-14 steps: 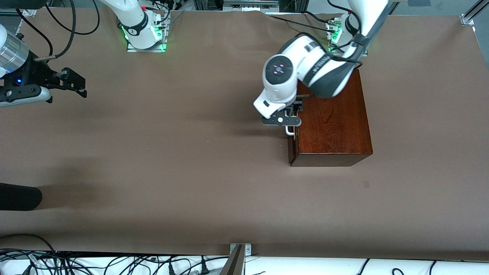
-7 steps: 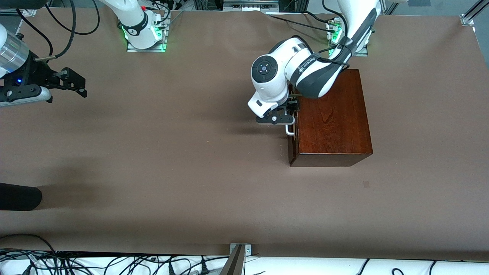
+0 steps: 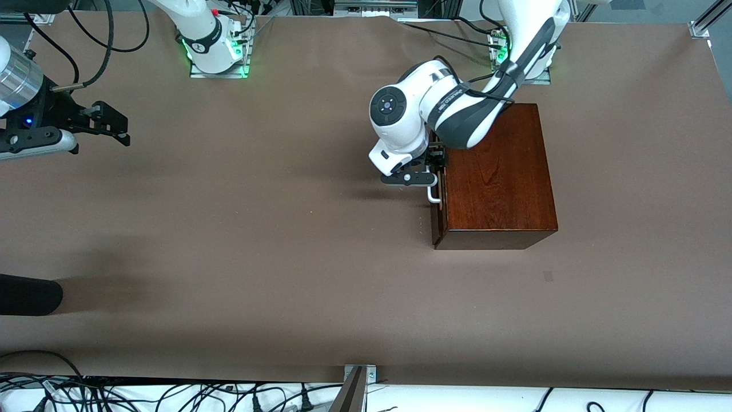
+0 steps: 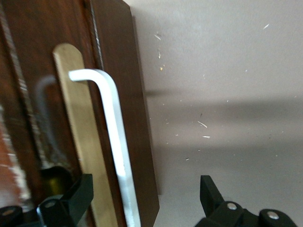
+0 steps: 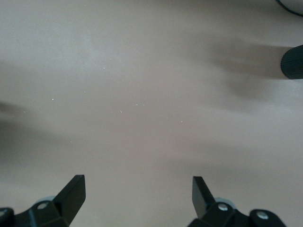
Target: Open drawer, take yellow block, close drawer
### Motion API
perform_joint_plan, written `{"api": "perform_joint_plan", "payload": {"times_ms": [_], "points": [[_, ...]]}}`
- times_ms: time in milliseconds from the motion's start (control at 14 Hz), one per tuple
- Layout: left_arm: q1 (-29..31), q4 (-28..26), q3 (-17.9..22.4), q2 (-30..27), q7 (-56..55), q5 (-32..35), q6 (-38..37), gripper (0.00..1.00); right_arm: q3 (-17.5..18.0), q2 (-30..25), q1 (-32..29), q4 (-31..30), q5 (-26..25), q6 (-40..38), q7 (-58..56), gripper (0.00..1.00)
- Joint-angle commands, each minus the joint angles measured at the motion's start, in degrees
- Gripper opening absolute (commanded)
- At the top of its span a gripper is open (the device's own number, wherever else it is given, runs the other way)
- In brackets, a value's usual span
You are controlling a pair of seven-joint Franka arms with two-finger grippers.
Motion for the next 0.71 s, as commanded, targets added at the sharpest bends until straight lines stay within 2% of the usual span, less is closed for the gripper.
{"api": "perform_joint_plan", "payload": {"times_ms": [0,357,643], "points": [[-1.78,0.33,0.00,1.37,-3.41,3.39,-0.56,1.00,0.13,-0.37,0.01,0.77,-0.07,-1.11,-0.85,1.00],[-2.40,0.94,-0.09,3.21,-5.26,4.71,0.49,1.00,0.13,-0.37,0.01,0.77,-0.07,-1.11,-0.94,1.00],[-4.77,1.82,-0.09,5.14,-5.35,4.10,4.44,1.00,0.13,-0.37,0.01,0.77,-0.07,-1.11,-0.85,1.00]]}}
